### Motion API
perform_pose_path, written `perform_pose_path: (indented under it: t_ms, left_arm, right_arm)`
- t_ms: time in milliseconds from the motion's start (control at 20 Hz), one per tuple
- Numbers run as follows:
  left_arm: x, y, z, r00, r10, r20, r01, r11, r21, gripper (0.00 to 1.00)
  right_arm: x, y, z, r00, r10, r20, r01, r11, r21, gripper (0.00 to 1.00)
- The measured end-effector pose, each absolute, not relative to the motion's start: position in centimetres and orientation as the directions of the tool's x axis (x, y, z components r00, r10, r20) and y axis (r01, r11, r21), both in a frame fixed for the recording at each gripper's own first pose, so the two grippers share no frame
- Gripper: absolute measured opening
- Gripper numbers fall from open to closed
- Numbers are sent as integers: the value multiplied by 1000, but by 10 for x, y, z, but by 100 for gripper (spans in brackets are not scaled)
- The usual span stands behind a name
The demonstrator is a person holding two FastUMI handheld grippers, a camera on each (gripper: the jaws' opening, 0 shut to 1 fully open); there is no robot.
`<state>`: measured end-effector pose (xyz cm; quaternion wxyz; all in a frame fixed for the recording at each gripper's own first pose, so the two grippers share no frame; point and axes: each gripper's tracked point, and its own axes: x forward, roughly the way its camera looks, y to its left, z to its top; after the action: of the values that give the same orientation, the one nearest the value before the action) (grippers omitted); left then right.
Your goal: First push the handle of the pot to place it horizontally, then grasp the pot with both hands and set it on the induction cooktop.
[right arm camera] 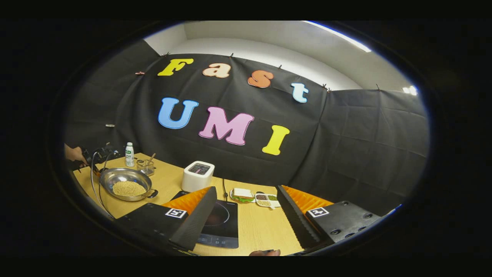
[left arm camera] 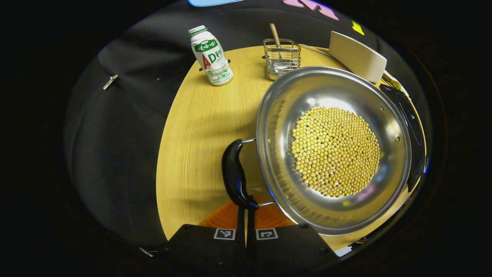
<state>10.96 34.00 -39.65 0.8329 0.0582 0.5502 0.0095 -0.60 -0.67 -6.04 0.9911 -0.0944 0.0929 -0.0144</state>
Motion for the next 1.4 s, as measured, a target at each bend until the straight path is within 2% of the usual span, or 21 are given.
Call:
perform_pose_path:
  t_ms: [300, 550, 600, 700, 900, 1150, 1400]
  left_arm:
    - [126, 346, -398, 430, 91, -898, 44, 992, 122, 5]
    - [119, 356, -372, 550, 121, -826, -17, 991, 134, 5]
    - [117, 357, -367, 579, 117, -807, -8, 990, 138, 8]
    - [113, 362, -351, 639, 121, -759, 9, 986, 166, 38]
    - [115, 356, -323, 761, 51, -647, 36, 992, 121, 99]
    - [125, 342, -313, 804, -76, -590, 57, 997, -51, 97]
    - [140, 344, -337, 785, -99, -611, 21, 991, -134, 98]
  right_arm:
    - [-3, -1, -63, 977, -5, -211, -34, 982, -185, 98]
    - [2, 7, -70, 970, 47, -239, -88, 982, -165, 98]
    - [5, 11, -75, 967, 63, -246, -104, 982, -155, 98]
    - [14, 32, -85, 957, 103, -270, -141, 982, -126, 96]
    - [35, 85, -113, 913, 213, -347, -236, 972, -25, 98]
    - [57, 140, -151, 859, 290, -422, -290, 955, 64, 98]
    - [76, 189, -198, 807, 323, -495, -304, 945, 122, 99]
